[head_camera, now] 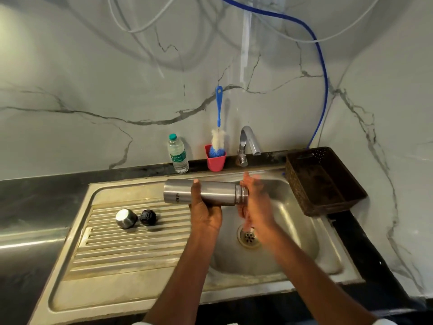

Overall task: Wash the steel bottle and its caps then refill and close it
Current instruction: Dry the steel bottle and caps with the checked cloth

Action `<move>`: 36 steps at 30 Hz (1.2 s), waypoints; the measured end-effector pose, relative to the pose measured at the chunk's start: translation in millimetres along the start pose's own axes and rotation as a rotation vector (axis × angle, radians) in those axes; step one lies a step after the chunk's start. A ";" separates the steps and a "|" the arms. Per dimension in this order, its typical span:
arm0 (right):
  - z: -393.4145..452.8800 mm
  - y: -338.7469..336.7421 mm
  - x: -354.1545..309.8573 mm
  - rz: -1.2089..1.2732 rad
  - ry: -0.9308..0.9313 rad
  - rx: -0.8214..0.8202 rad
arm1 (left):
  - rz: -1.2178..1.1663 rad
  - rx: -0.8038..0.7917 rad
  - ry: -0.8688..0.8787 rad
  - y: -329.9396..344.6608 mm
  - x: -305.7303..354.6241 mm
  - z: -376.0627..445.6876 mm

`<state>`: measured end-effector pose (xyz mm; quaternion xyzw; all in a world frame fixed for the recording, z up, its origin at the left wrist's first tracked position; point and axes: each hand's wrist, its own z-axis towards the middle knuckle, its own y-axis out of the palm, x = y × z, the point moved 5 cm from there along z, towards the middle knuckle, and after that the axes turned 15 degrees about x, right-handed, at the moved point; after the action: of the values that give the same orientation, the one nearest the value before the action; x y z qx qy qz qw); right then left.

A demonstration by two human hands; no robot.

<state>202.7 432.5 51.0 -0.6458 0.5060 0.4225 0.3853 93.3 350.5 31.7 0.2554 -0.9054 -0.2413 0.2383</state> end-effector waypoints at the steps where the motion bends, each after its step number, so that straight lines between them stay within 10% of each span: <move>1: -6.3 5.8 -1.2 -0.052 -0.119 0.040 | 0.007 -0.006 0.036 -0.7 -2.9 -3.1; 3: -9.5 16.0 -2.0 -0.018 -0.134 0.063 | 0.039 -0.039 0.103 0.8 -4.8 -10.9; 7: 10.8 8.8 30.0 0.217 0.582 -0.068 | 0.328 -0.146 0.320 2.3 14.2 -12.9; 10: 11.8 -2.3 45.0 0.296 0.745 -0.102 | 0.539 -0.117 0.409 -1.7 30.4 -6.9; 24: -3.9 51.7 -65.9 -0.567 -0.748 -0.317 | 1.303 -0.345 0.639 -19.0 56.1 -1.6; 30: 25.3 49.5 -33.5 -0.625 -0.247 -0.440 | 1.286 -0.258 0.367 -44.8 74.9 -2.7; 36: 5.4 48.7 17.3 -0.341 0.235 -0.325 | 0.746 -0.119 0.108 -69.8 94.5 -7.5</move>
<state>156.5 422.5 29.6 -0.8198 0.3568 0.3490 0.2807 50.3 241.0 27.5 -0.0937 -0.9066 -0.1763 0.3717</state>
